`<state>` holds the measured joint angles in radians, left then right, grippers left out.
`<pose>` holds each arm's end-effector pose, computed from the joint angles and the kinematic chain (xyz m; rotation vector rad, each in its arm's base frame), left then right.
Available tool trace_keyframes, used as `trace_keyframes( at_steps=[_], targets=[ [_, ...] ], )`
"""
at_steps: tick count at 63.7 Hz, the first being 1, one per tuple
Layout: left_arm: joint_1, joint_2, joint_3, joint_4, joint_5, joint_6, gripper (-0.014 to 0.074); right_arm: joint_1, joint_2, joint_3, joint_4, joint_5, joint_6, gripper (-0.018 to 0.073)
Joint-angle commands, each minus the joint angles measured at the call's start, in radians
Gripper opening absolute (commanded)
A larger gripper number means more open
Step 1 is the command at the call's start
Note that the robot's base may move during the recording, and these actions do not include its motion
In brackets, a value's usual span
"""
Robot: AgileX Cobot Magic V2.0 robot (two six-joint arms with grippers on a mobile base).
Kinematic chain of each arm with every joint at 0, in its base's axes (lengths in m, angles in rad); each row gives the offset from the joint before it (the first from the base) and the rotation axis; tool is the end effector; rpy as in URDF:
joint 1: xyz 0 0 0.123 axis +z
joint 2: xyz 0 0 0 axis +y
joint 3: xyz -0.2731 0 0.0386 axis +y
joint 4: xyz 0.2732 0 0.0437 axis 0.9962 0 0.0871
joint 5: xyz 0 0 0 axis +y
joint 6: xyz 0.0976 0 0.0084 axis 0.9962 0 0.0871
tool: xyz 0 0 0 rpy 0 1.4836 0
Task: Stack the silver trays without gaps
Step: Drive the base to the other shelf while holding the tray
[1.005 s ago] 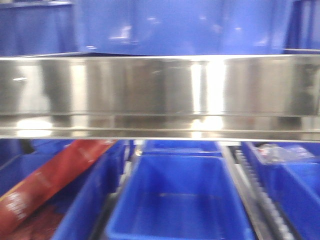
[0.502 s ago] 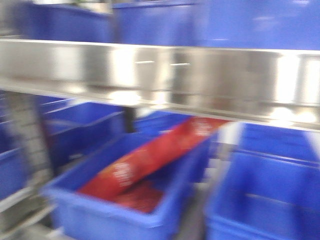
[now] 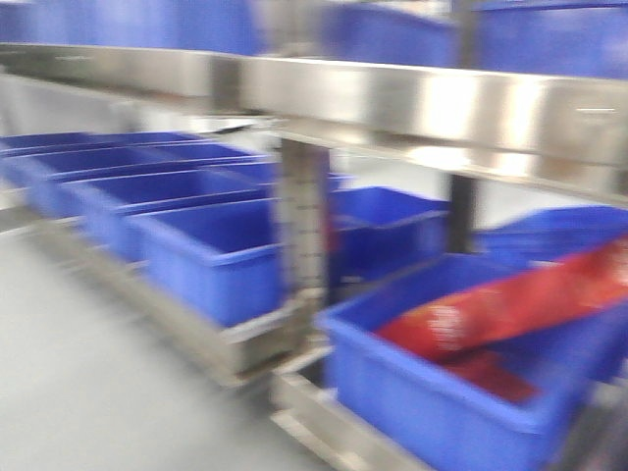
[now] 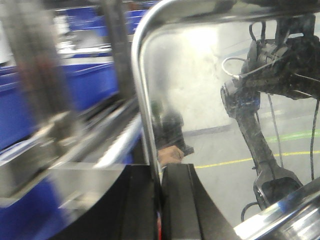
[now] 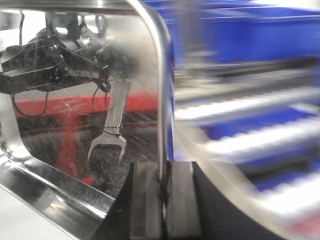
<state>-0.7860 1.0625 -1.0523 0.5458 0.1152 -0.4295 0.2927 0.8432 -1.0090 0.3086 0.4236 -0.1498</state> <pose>0.1965 -0.1884 0.4190 0.6583 1.4722 -0.4752 0.1932 0.0710 0.4259 -0.2318 1.7252 0.4215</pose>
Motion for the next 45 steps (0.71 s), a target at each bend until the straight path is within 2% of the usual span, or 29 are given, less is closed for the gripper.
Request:
trace_keyframes(
  at_steps=[1,45],
  targets=[
    [0.013,-0.018,-0.004,0.021,0.019,0.002,-0.0017,-0.010,-0.016,-0.005,-0.024,-0.060,-0.008,-0.0068],
    [0.013,-0.018,-0.004,0.021,0.019,0.002,-0.0017,-0.010,-0.018,-0.005,-0.024,-0.057,-0.008,-0.0068]
  ],
)
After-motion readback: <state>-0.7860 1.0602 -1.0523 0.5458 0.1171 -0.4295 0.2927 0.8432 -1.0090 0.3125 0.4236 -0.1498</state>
